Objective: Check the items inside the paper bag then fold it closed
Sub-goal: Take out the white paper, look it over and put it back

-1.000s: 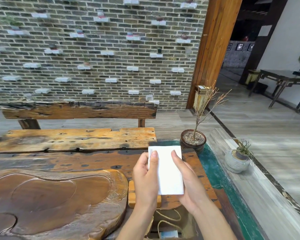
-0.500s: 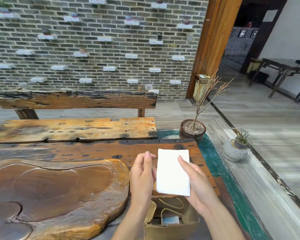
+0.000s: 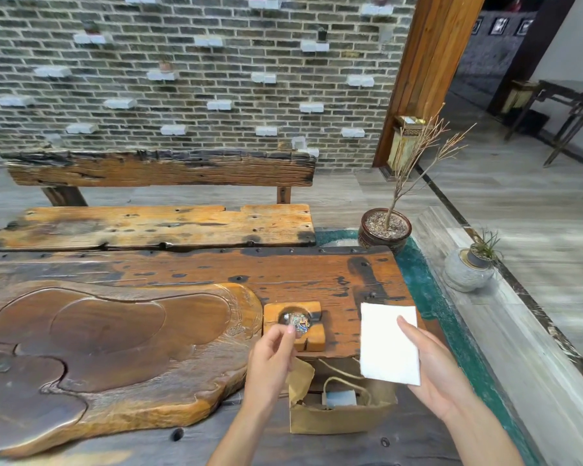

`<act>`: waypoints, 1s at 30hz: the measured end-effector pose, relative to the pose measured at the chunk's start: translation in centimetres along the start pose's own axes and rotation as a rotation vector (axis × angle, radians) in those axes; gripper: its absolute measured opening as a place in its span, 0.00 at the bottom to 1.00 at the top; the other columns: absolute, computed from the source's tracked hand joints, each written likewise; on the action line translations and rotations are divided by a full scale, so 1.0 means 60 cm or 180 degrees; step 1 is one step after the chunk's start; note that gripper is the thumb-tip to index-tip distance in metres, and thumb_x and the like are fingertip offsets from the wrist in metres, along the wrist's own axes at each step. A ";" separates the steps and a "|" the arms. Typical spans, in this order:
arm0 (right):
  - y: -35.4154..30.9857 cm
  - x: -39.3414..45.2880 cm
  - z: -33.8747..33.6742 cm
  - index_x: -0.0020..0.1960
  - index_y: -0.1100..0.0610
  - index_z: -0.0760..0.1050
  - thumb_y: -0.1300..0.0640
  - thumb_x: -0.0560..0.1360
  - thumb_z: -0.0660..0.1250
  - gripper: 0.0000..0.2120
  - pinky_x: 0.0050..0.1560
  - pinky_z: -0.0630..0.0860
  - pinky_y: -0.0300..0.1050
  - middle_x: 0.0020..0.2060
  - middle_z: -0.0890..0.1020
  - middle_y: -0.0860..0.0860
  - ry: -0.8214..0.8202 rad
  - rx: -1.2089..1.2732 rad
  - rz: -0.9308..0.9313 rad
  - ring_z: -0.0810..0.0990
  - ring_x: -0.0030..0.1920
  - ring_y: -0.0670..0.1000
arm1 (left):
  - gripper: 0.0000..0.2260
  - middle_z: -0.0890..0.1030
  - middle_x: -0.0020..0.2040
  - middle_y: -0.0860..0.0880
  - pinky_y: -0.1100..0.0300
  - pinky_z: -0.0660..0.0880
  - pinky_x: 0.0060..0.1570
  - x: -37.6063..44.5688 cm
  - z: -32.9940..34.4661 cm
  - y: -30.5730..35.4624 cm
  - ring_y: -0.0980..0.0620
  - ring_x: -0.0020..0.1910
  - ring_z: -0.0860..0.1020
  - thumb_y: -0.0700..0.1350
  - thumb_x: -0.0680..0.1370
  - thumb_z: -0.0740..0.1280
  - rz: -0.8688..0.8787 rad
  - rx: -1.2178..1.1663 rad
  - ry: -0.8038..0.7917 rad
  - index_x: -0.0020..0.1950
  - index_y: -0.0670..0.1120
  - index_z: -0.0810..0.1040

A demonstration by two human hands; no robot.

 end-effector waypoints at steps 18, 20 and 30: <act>0.055 0.040 -0.093 0.66 0.65 0.69 0.55 0.81 0.63 0.19 0.44 0.80 0.55 0.51 0.83 0.62 0.0591 -0.0693 0.0428 0.82 0.50 0.61 | 0.14 0.69 0.40 0.54 0.66 0.72 0.49 0.018 0.065 -0.162 0.55 0.44 0.74 0.42 0.73 0.72 -0.0371 0.1829 -0.0554 0.45 0.64 0.80; 0.057 0.043 -0.081 0.67 0.64 0.67 0.54 0.81 0.63 0.19 0.44 0.78 0.52 0.48 0.80 0.56 0.0537 -0.0916 0.0412 0.80 0.48 0.56 | 0.13 0.70 0.43 0.56 0.64 0.73 0.51 0.018 0.067 -0.160 0.58 0.44 0.75 0.44 0.74 0.71 -0.0342 0.2085 -0.0539 0.53 0.61 0.80; 0.089 0.066 -0.052 0.74 0.59 0.64 0.47 0.82 0.59 0.25 0.72 0.62 0.49 0.74 0.68 0.54 0.0267 -0.2008 0.0413 0.65 0.74 0.54 | 0.25 0.71 0.48 0.54 0.64 0.70 0.53 0.021 0.047 -0.179 0.53 0.46 0.73 0.35 0.70 0.63 -0.0466 0.2353 -0.0539 0.65 0.52 0.75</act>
Point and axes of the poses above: each hand's wrist, its own x-axis towards the middle knuckle, its own z-axis out of the palm, y = z × x, the point moved 7 cm from there along x, towards the middle knuckle
